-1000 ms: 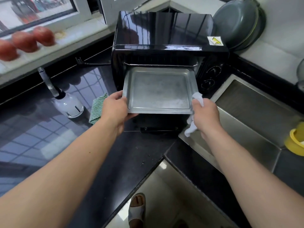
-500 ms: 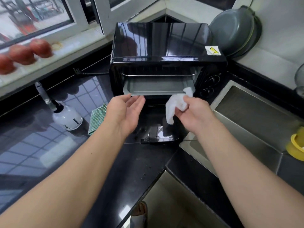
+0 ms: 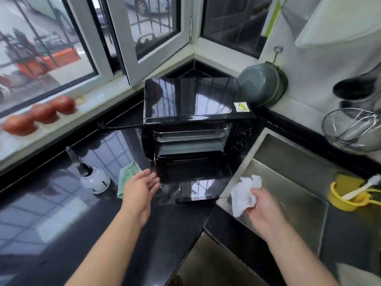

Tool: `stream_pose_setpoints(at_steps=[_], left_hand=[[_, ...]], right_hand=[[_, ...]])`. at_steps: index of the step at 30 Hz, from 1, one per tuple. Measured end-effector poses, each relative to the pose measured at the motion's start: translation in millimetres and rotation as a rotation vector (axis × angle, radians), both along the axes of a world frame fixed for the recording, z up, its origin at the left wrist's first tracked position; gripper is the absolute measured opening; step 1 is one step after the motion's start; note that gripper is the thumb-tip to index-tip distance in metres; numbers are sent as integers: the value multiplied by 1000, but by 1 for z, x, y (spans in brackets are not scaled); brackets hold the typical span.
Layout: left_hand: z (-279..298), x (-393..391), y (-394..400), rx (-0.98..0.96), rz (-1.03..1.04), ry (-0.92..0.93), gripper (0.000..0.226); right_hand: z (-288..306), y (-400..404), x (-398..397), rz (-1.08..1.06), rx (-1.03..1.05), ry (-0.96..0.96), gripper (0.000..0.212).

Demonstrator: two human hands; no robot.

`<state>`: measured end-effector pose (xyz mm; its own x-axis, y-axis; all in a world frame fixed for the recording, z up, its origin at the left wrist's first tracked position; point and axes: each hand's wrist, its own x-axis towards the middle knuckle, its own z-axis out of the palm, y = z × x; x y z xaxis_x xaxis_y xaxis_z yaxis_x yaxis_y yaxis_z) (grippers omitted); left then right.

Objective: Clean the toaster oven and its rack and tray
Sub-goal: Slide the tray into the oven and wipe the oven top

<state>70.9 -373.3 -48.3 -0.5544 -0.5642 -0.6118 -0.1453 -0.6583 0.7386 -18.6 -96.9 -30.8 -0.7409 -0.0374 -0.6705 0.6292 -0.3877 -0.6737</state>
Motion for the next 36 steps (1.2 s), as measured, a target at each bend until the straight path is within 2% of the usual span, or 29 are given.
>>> stream_pose_setpoints(at_steps=[2,4,9,12,14,15,18,19,20,21,23,24,29,31,34,36], left_hand=[[8,-13,-5,239,-23,48,19],[19,-41,-7,348,-76,88,13],[50,-119,-2,282,-84,164,23],[54,-132,-2,249,-96,158,20],[47,-117,4,162,-171,98,12],[40,-102,4,59,-203,19,12],[17,-45,0,-525,-296,-426,38],[5,-31,-3,-667,-316,-561,38],[0,-19,-3,-683,-362,-620,36],[-5,-12,-3,-565,-393,-572,30],[-8,-8,-2,-303,-450,-462,5],[-7,-7,-1,-228,-421,-450,7],[23,-18,-5,-99,-312,-396,25],[47,-23,-4,-16,-300,-362,24],[75,-31,-2,-15,-263,-288,12],[84,-33,-6,-11,-193,-224,20]], right_hand=[[8,0,-3,-46,9,-7,28],[16,-5,-10,-21,11,-4,28],[21,-23,-31,92,98,-65,34],[19,-19,-38,63,94,-75,34],[21,-11,-31,51,96,-66,28],[20,-7,-26,54,122,-68,26],[14,4,-9,11,219,-84,22],[8,7,-4,-3,234,-88,23],[4,8,-1,-9,231,-93,25],[1,9,2,-1,231,-101,25],[0,10,4,25,207,-121,24],[1,12,6,37,194,-130,24],[12,19,0,-10,207,-107,24],[16,19,-2,-24,166,-104,26],[27,18,-7,-65,68,-108,28],[30,17,-11,-82,37,-126,28]])
